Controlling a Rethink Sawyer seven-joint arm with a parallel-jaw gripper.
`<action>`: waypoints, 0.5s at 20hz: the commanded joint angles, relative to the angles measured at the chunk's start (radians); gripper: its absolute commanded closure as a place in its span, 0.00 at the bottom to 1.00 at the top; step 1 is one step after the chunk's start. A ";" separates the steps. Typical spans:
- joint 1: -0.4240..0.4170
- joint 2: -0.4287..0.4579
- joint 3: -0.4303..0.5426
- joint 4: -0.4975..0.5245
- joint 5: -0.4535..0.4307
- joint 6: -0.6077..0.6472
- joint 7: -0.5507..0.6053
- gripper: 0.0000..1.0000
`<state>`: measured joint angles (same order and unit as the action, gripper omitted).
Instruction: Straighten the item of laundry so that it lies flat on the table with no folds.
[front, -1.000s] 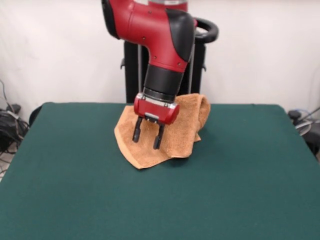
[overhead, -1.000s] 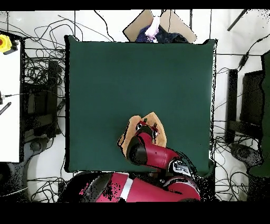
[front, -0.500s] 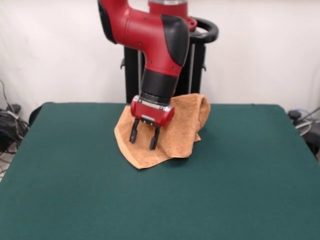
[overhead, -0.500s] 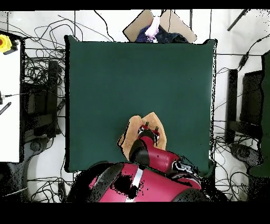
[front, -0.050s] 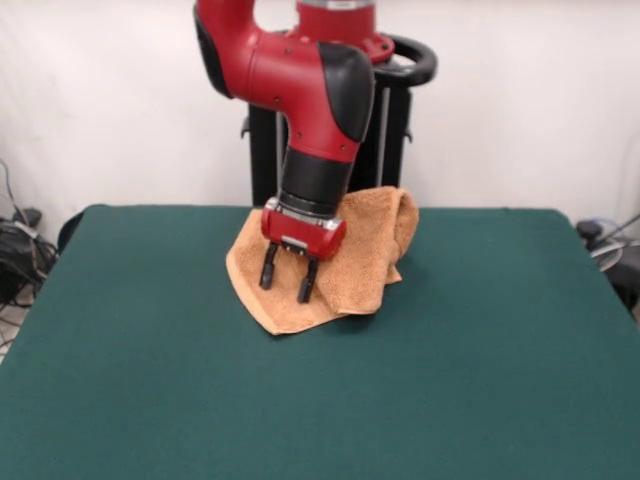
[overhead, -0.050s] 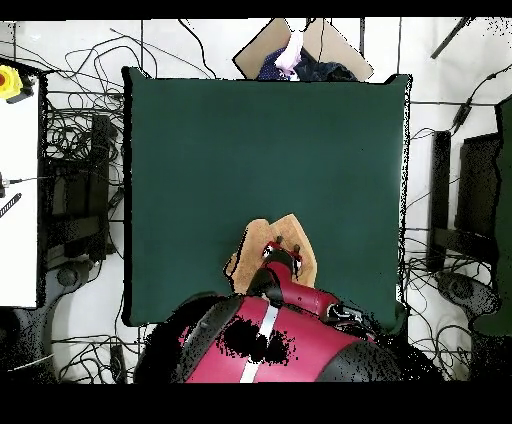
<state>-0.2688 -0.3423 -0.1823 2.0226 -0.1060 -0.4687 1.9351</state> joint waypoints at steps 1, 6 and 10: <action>-0.006 0.076 0.059 -0.081 0.000 -0.046 0.159 0.00; 0.014 0.089 0.038 -0.091 -0.003 -0.098 0.147 0.00; 0.035 0.089 0.020 -0.096 -0.002 -0.103 0.127 1.00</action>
<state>-0.2609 -0.3262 -0.1909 2.0234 -0.1173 -0.5256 1.9351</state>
